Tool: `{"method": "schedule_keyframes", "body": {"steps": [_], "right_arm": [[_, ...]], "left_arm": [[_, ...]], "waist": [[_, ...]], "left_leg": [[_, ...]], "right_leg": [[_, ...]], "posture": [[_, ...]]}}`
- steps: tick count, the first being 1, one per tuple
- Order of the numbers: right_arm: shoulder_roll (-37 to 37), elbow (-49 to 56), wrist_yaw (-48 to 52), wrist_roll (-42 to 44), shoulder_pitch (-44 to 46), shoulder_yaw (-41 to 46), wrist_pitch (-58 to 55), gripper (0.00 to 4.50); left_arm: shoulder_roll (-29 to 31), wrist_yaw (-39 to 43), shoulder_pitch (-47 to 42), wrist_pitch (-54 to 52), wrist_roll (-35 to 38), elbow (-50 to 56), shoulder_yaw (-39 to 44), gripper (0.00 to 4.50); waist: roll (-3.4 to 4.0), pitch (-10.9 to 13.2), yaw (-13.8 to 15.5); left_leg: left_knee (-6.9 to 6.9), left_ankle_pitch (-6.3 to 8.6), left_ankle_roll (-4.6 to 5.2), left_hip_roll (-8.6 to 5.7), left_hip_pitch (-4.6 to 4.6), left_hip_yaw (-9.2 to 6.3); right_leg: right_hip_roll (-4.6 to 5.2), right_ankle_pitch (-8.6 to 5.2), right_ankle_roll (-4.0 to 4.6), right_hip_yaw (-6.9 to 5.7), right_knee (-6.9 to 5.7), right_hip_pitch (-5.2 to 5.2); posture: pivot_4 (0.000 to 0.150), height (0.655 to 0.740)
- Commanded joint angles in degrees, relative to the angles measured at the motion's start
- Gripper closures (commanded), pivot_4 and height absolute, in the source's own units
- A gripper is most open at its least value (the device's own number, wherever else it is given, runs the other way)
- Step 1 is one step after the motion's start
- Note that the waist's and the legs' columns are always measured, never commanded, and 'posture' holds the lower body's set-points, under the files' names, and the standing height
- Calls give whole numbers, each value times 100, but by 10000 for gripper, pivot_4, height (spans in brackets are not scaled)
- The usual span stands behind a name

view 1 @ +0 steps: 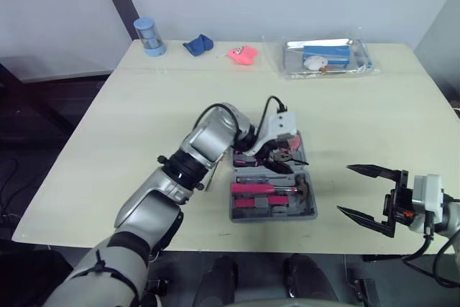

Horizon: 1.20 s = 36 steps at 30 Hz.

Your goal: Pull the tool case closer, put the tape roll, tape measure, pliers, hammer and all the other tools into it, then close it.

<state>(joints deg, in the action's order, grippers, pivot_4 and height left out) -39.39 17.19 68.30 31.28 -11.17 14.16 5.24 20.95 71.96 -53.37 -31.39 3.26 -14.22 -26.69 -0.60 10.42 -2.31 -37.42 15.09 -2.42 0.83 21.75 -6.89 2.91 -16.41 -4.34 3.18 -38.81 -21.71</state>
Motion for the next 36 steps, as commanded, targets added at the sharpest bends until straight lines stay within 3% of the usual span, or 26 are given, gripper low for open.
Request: {"method": "schedule_keyframes", "body": {"steps": [1,10,13,15,32,35,36], "right_arm": [[28,92,-22,49,11,37,94,0],[74,129,-56,32,-35,44,93,0],[78,171,-79,37,-92,69,83,0],[78,179,-92,38,-105,66,81,0],[37,120,-82,57,-9,24,50,0],[29,97,-67,55,3,29,54,0],[27,91,-65,52,6,30,56,0]], "left_arm": [[-55,12,243,979,348,-267,535,8430],[-146,157,989,1486,880,-371,1041,8430],[-87,235,1341,1645,1053,-378,1190,14867],[-56,243,1513,1879,1007,-420,1189,24498],[251,496,2034,2709,560,-550,873,24498],[225,481,2046,2719,592,-627,911,32421],[228,481,2052,2743,591,-655,919,38050]], "waist": [[0,0,2],[1,0,5],[3,-2,-10],[3,-2,-15],[3,-2,2],[3,-2,1],[3,-2,-1]], "left_leg": [[0,0,0,0,0,0],[0,3,5,-1,1,-1],[0,3,5,-1,0,-1],[1,3,5,0,-2,-1],[0,4,7,-2,-1,-2],[0,4,8,-2,-1,-2],[0,4,8,-2,-2,-2]], "right_leg": [[0,0,0,0,0,0],[1,0,0,-2,-1,-1],[1,0,0,-1,-1,0],[0,0,1,0,-1,0],[2,1,0,-1,-2,0],[2,1,0,-1,-3,1],[2,1,0,-1,-3,1]], "posture": [[1500,7400],[1500,7400],[1500,7400],[1500,7400],[1500,7400],[1500,7400],[1500,7400]]}}
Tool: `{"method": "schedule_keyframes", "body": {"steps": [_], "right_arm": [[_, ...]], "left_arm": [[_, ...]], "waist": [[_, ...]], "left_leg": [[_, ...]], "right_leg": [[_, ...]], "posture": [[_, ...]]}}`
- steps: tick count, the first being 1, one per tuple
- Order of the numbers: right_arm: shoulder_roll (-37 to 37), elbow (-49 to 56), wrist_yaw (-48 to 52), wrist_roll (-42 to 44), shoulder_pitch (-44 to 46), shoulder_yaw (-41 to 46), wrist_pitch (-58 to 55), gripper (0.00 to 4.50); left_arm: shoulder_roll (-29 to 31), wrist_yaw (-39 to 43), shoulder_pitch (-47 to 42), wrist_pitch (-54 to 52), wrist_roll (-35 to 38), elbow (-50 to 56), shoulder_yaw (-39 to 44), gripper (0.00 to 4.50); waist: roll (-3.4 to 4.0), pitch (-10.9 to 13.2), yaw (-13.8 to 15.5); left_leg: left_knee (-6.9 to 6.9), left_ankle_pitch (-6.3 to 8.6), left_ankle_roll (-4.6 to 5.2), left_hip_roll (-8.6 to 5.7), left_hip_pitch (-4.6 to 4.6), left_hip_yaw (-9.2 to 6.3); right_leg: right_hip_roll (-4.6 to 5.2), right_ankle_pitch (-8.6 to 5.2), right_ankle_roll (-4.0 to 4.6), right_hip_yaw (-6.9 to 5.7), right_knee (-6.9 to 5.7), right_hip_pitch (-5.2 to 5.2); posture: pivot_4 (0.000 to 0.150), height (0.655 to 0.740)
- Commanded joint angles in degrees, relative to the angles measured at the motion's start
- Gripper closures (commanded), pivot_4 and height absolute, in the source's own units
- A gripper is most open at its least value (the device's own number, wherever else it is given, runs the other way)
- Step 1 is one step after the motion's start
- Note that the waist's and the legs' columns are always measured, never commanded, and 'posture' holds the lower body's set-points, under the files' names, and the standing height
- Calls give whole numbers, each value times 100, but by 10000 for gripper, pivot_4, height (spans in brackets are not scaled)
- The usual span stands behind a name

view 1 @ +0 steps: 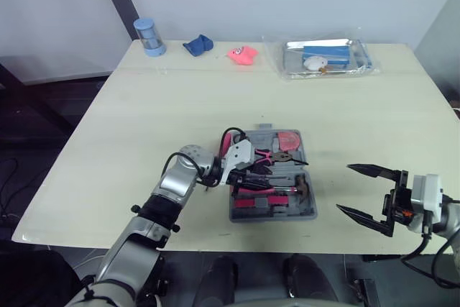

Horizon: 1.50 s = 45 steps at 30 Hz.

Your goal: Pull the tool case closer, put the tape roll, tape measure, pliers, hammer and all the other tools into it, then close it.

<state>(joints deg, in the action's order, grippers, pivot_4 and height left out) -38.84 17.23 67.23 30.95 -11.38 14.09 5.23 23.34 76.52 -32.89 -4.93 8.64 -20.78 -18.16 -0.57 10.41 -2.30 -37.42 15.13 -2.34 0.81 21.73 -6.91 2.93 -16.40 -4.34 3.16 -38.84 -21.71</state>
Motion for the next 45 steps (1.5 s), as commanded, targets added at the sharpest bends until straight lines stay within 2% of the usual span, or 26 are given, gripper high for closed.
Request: {"method": "schedule_keyframes", "body": {"steps": [1,2,26,45], "right_arm": [[-28,85,42,84,29,38,57,0],[-27,81,41,81,34,36,58,0],[-28,32,87,70,106,50,59,0],[-41,10,90,60,131,69,65,0]], "left_arm": [[-8,27,7,120,50,-20,70,42770],[-6,27,6,143,45,-41,71,44509],[-148,50,225,651,-68,-176,-48,44509],[-227,-207,147,1724,-727,-983,-290,44509]], "waist": [[0,0,-3],[0,0,-3],[0,0,0],[2,-2,3]], "left_leg": [[0,0,0,0,0,0],[0,0,0,0,0,0],[0,0,1,0,0,0],[0,1,1,0,-1,0]], "right_leg": [[0,0,0,0,0,0],[0,0,0,0,0,0],[0,0,0,0,1,0],[0,0,0,0,0,1]], "posture": [[1500,7400],[1500,7400],[1500,7400],[1500,7400]]}}
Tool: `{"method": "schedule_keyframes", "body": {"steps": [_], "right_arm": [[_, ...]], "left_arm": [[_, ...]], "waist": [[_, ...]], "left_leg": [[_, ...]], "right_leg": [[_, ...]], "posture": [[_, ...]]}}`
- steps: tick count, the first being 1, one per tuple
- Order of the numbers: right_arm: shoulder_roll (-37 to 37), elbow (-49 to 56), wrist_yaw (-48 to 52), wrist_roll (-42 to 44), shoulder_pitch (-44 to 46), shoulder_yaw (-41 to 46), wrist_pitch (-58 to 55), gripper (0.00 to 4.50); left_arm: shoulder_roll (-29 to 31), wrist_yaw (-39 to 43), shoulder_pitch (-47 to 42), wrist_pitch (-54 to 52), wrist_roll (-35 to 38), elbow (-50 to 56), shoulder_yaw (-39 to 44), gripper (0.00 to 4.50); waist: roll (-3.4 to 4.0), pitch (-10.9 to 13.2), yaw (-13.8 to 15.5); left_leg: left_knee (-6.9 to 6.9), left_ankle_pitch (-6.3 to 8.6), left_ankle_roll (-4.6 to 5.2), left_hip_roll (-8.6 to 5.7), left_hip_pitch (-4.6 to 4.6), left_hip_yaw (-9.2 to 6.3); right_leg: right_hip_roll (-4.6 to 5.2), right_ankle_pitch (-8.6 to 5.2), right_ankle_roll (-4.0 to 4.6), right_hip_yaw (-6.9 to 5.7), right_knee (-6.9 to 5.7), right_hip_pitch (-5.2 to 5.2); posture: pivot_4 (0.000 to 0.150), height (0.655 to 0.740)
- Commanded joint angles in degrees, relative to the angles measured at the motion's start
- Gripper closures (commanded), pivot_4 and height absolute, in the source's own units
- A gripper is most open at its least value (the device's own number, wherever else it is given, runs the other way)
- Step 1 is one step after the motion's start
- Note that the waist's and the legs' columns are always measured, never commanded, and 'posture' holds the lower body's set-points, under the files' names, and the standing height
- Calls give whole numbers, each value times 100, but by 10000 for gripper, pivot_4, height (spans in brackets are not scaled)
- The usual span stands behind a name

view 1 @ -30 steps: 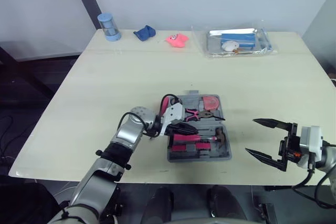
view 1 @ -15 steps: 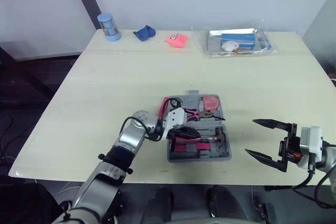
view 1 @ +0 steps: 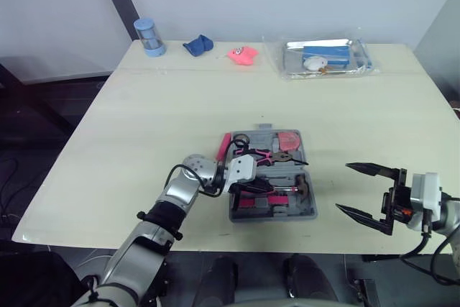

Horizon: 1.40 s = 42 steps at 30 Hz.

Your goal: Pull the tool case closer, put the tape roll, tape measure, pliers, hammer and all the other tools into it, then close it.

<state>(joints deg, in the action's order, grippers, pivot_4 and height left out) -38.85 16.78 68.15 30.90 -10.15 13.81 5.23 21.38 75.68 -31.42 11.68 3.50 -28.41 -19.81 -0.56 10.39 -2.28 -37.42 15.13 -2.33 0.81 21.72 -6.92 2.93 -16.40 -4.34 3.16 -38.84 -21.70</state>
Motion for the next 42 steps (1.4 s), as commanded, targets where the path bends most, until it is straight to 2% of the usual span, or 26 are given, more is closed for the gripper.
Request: {"method": "schedule_keyframes", "body": {"steps": [1,9,22,42], "right_arm": [[-40,51,-3,62,10,97,67,0],[-26,39,-30,57,-23,103,50,0],[-177,-31,-663,-298,-87,134,-438,0],[-190,108,-713,-310,-274,181,-410,0]], "left_arm": [[-50,-189,-7,100,-282,-295,-148,44509],[-101,-566,67,63,-610,-493,-294,44509],[-160,-1017,262,-246,-790,-337,-411,44509],[117,-666,469,750,-985,-561,-766,44509]], "waist": [[2,-1,2],[7,-21,25],[45,-100,21],[51,-118,-8]], "left_leg": [[0,0,0,0,0,0],[0,0,0,-2,-11,0],[0,1,1,-6,-15,0],[8,1,2,-6,-17,0]], "right_leg": [[0,0,0,0,0,0],[1,0,-1,0,0,13],[4,0,-2,2,0,15],[3,-2,-2,3,4,15]], "posture": [[1500,7400],[1500,7400],[1500,7400],[1500,7400]]}}
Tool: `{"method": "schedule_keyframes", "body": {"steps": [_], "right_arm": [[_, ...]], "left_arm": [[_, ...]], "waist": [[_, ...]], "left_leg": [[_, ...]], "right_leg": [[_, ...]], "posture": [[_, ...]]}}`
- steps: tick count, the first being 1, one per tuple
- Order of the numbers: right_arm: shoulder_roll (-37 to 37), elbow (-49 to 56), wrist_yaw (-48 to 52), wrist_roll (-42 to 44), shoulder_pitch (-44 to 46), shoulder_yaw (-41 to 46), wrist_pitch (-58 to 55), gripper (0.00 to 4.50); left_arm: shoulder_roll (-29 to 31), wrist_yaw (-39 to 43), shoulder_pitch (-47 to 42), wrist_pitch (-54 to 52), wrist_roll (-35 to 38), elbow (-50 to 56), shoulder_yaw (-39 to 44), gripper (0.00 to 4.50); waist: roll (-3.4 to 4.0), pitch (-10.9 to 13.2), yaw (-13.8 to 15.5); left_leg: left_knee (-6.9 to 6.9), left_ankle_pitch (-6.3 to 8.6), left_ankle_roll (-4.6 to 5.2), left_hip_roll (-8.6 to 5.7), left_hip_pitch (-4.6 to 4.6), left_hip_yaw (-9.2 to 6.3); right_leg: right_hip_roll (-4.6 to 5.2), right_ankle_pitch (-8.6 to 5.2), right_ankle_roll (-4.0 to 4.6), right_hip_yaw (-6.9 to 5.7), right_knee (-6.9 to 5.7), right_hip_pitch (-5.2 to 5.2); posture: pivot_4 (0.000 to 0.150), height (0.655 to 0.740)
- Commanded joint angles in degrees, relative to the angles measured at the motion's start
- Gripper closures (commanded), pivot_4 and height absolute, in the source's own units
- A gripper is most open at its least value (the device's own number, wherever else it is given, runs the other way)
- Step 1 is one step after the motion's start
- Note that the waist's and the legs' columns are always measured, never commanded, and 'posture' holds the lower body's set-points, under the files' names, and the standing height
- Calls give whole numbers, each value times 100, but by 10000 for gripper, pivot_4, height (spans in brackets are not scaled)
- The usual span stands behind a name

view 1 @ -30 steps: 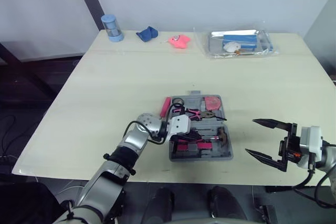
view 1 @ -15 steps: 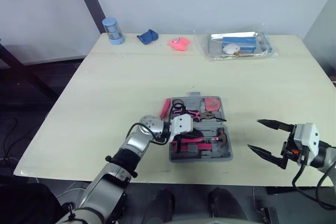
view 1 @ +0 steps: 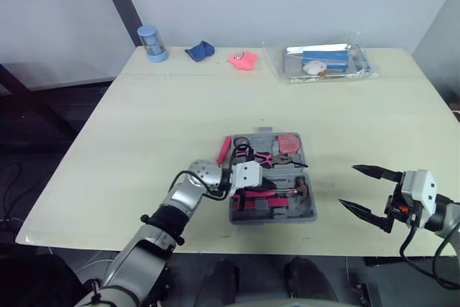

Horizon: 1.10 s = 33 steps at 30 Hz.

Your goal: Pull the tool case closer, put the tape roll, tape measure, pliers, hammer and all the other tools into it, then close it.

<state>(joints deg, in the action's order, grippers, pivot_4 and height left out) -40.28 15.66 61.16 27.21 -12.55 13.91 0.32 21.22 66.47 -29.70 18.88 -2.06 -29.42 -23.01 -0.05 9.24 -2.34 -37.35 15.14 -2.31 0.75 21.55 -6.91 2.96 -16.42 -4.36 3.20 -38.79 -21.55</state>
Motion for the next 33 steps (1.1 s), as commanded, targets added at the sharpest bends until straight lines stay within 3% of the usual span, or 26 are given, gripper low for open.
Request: {"method": "schedule_keyframes", "body": {"steps": [1,12,19,23,25,33], "right_arm": [[-46,225,-15,59,-42,171,85,0],[-69,242,-6,44,-70,172,120,0],[-72,251,-25,34,-72,176,125,0],[-65,261,-45,24,-62,164,127,0],[-61,279,-60,18,-73,165,119,0],[-33,303,-80,18,-53,132,105,0]], "left_arm": [[129,252,296,76,-439,-491,-453,44509],[172,733,341,90,-249,-506,-441,44509],[167,321,155,420,-627,-923,-451,44509],[197,91,114,123,-719,-1011,-485,44509],[269,94,142,47,-769,-964,-554,44509],[424,-302,189,-252,-1087,-907,-750,44509]], "waist": [[0,-3,-2],[7,-13,0],[6,-22,9],[5,-23,8],[7,-37,3],[2,-123,3]], "left_leg": [[1,0,0,0,-1,0],[4,0,0,0,-1,1],[4,0,1,0,-3,1],[6,1,1,0,-33,1],[27,2,2,1,-92,1],[28,2,2,1,-96,1]], "right_leg": [[0,0,0,0,0,0],[0,-1,-1,1,2,0],[-1,-1,-1,1,1,1],[0,-2,-2,1,5,32],[0,-16,-23,0,32,90],[-1,-17,-26,1,40,99]], "posture": [[1500,7400],[1500,7400],[1500,7400],[1500,7400],[1500,7400],[1500,7400]]}}
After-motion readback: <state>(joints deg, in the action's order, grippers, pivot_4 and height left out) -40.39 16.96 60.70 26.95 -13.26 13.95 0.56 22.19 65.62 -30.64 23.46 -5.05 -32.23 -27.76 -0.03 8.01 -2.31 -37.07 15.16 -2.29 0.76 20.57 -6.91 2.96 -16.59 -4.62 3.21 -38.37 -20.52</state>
